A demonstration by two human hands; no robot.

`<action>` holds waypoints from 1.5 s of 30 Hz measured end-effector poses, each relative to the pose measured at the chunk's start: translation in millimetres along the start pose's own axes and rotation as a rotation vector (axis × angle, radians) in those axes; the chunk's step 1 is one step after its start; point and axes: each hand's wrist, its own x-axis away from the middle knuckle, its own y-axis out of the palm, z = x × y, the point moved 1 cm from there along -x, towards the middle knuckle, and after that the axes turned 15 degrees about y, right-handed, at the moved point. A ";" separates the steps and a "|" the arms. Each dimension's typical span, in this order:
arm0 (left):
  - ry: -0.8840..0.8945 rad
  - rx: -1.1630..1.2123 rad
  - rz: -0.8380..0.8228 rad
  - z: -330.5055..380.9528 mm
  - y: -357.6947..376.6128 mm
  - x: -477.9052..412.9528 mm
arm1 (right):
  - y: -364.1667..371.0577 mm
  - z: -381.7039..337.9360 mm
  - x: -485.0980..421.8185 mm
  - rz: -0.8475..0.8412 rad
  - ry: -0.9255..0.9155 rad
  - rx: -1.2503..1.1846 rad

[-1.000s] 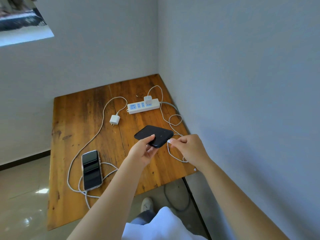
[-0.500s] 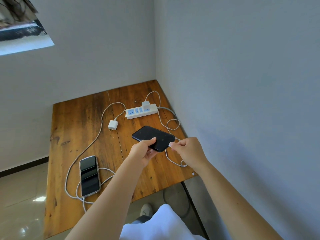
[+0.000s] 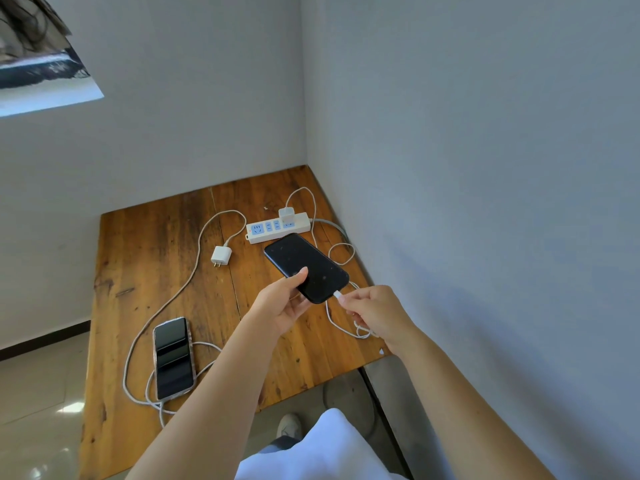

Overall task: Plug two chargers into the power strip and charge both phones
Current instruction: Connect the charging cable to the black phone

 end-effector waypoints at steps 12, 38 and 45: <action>0.004 0.104 -0.133 -8.8 -12.5 -2.7 | 0.6 7.5 -4.6 -0.054 0.033 0.026; 0.068 0.046 -0.119 -9.7 -9.6 -0.9 | 0.7 23.9 -14.6 -0.047 0.037 0.011; 0.060 0.044 -0.105 -9.1 -9.9 1.0 | -0.9 22.9 -13.6 -0.084 0.032 0.017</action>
